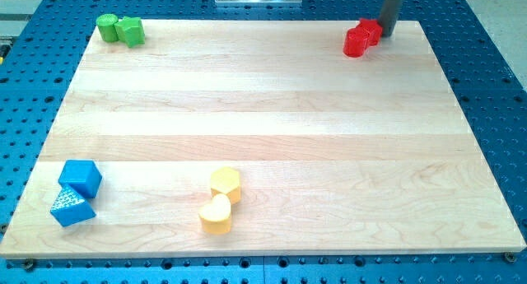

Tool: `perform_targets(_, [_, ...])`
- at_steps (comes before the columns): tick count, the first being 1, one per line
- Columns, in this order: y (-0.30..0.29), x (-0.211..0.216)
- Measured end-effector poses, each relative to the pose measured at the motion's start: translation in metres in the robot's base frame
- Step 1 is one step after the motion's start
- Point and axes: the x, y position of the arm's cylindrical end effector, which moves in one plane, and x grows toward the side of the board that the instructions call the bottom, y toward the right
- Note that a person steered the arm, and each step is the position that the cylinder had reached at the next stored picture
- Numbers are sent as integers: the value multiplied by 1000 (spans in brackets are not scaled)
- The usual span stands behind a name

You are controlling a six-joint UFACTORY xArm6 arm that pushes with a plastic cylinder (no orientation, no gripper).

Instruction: Push both the red blocks towards the center of the board

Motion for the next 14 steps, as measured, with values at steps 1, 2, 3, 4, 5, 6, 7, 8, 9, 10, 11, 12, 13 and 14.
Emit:
perform_targets(1, [-48,19])
perform_targets(2, [-61,20])
perform_targets(3, [-80,37])
perform_targets(4, [-80,15])
perform_targets(5, [-81,-2])
perform_targets(6, [-104,-9])
perform_targets(7, [-113,14])
perform_targets(8, [-114,14])
perform_targets(9, [-109,17])
perform_targets(10, [-103,47])
perform_targets(11, [-43,68])
perform_targets(12, [18,109])
perform_targets(13, [-24,198])
perform_targets(14, [-73,282])
